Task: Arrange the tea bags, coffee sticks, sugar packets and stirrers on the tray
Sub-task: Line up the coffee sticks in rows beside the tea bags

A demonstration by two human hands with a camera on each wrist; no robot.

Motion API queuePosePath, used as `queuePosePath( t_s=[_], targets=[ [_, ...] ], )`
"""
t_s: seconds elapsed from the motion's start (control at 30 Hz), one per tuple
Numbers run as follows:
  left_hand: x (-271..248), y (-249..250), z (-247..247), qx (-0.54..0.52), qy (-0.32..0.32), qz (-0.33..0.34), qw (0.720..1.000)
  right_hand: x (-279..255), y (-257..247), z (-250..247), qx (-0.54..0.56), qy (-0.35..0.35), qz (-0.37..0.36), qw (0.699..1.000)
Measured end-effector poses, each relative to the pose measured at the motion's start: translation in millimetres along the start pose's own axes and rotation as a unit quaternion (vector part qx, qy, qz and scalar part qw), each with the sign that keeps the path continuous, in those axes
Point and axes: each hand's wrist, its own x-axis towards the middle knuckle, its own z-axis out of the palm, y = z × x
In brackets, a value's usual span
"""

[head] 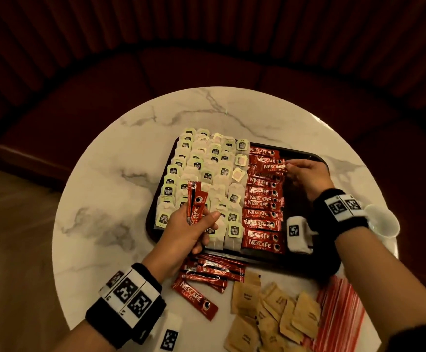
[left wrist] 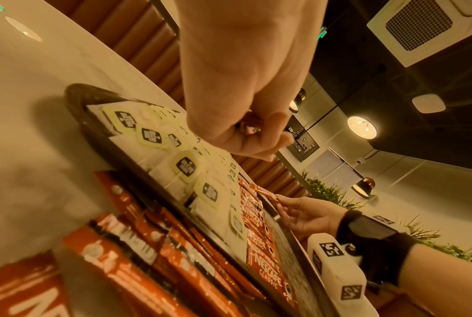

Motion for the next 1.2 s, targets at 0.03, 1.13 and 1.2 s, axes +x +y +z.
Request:
queuePosePath(
  t_s=[0.03, 1.13, 1.2],
  targets=[
    [0, -1, -1, 0.001, 0.001, -0.004, 1.0, 6, 2, 3, -0.021, 0.009, 0.003, 1.0],
    [-9, -3, 7, 0.217, -0.192, 0.005, 0.957, -153, -12, 43, -0.028, -0.312, -0.037, 0.949],
    [-8, -2, 6, 0.214, -0.199, -0.005, 0.956, -154, -9, 43, -0.028, -0.326, -0.022, 0.945]
  ],
)
